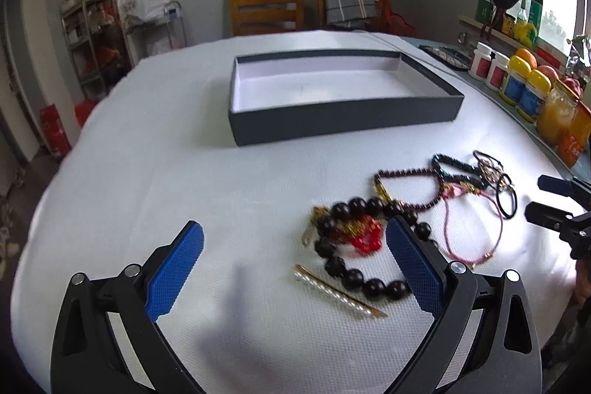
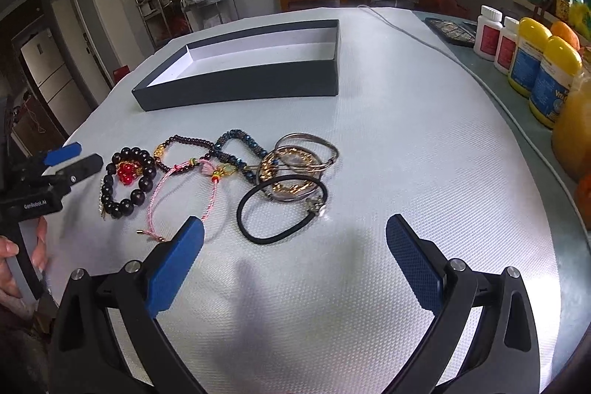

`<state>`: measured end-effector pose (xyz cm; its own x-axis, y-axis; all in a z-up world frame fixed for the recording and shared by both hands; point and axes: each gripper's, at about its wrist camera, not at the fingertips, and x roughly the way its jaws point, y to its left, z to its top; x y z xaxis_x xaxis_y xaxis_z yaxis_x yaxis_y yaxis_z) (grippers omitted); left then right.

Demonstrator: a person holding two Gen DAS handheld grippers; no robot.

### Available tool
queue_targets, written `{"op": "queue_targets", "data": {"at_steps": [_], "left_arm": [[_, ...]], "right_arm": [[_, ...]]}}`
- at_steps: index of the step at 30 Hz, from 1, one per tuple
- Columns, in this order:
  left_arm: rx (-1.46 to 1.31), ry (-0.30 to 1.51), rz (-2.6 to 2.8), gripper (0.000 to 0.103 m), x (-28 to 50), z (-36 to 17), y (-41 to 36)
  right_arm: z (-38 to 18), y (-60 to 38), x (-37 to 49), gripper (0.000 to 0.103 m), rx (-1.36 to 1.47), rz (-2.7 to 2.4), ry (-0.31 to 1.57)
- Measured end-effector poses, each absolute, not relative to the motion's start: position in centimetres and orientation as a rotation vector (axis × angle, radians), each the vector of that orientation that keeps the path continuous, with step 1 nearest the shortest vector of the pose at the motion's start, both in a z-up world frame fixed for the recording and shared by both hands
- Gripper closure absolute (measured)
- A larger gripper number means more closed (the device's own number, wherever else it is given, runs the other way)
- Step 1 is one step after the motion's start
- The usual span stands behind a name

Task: Organize jewelry
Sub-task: 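Grasp the black hair tie with the right tool while the left tool grasps the black bead bracelet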

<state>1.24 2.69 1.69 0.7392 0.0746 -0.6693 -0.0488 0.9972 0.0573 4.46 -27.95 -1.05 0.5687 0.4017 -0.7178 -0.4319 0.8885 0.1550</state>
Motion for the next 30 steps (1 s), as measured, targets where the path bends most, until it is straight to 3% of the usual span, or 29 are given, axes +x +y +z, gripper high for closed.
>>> {"op": "queue_targets", "data": {"at_steps": [4, 9, 12, 15, 22, 26, 30], "left_arm": [[0.135, 0.679, 0.082, 0.003, 2.0, 3.1, 2.6], [0.046, 0.667, 0.014, 0.003, 2.9, 4.1, 3.9], [-0.062, 0.661, -0.055, 0.003, 3.0, 4.1, 5.2], [-0.068, 0.681, -0.045, 0.003, 3.4, 3.6, 5.6], [-0.028, 0.681, -0.054, 0.003, 3.0, 3.3, 5.2], [-0.018, 0.688, -0.068, 0.003, 2.8, 3.2, 5.3], [-0.005, 0.712, -0.126, 0.005, 2.5, 2.9, 4.9]], "right_arm": [[-0.7, -29.0, 5.4, 0.012, -0.01, 0.49, 0.841], [-1.5, -28.8, 6.3, 0.044, -0.043, 0.479, 0.881], [-1.7, -28.8, 6.6, 0.053, -0.052, 0.481, 0.887], [-1.5, -28.7, 6.7, 0.07, -0.066, 0.474, 0.887], [-1.8, -27.2, 6.0, 0.075, -0.175, 0.465, 0.872], [-1.9, -26.5, 5.8, 0.092, -0.216, 0.47, 0.853], [-1.8, -26.9, 5.9, 0.092, -0.173, 0.491, 0.857]]}}
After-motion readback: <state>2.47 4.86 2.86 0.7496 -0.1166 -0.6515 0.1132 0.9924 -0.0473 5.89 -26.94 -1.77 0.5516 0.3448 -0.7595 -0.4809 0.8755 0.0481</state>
